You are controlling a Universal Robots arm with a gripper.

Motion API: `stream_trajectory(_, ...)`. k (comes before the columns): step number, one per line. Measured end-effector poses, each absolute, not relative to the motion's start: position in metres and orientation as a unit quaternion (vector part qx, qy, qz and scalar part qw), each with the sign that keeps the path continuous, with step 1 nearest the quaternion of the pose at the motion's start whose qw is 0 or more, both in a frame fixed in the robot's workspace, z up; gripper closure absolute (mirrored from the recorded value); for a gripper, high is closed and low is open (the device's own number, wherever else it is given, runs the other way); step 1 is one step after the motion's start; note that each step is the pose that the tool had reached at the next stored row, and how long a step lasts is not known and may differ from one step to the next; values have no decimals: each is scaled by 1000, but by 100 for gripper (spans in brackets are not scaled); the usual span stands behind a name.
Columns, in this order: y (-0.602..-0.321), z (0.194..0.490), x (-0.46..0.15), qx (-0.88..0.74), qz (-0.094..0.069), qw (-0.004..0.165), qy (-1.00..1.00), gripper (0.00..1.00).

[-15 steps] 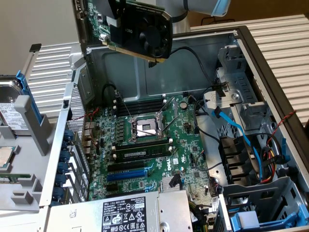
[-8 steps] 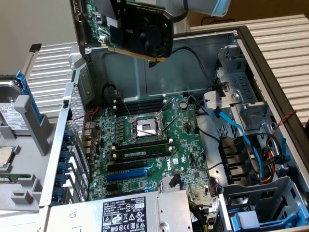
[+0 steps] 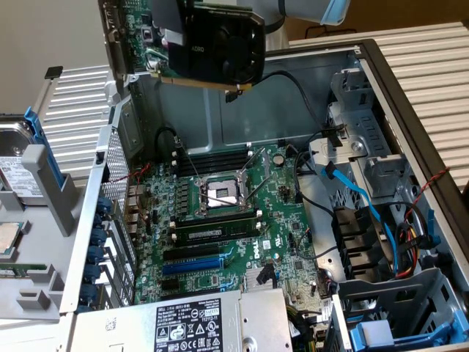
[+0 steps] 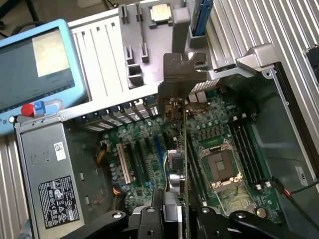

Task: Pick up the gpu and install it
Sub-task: 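Insert the gpu into the slot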

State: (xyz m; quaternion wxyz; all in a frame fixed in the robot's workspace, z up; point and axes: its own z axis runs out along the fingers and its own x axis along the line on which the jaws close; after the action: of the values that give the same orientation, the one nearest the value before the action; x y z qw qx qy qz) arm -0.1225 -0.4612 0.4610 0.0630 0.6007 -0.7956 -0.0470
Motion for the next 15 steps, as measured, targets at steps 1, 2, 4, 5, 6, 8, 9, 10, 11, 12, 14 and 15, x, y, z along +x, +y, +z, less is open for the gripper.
stream_trajectory(1,-461,461,-122,608,-46,63,-790,71)
stream_trajectory(2,-461,461,-122,615,-46,64,-785,71)
stream_trajectory(4,-461,461,-122,629,-45,65,-773,71)
stream_trajectory(5,-461,460,-122,637,-44,65,-767,71)
stream_trajectory(6,-461,460,-122,644,-44,65,-761,71)
stream_trajectory(8,-461,460,-123,657,-46,63,-750,71)
stream_trajectory(9,-461,460,-123,664,-48,61,-744,71)
stream_trajectory(10,-461,460,-123,670,-50,59,-738,71)
stream_trajectory(11,-461,460,-123,677,-52,58,-732,71)
stream_trajectory(12,-461,460,-122,681,-52,58,-728,71)
stream_trajectory(14,-461,460,-122,681,-52,58,-728,71)
stream_trajectory(15,-461,460,-122,681,-52,58,-728,71)
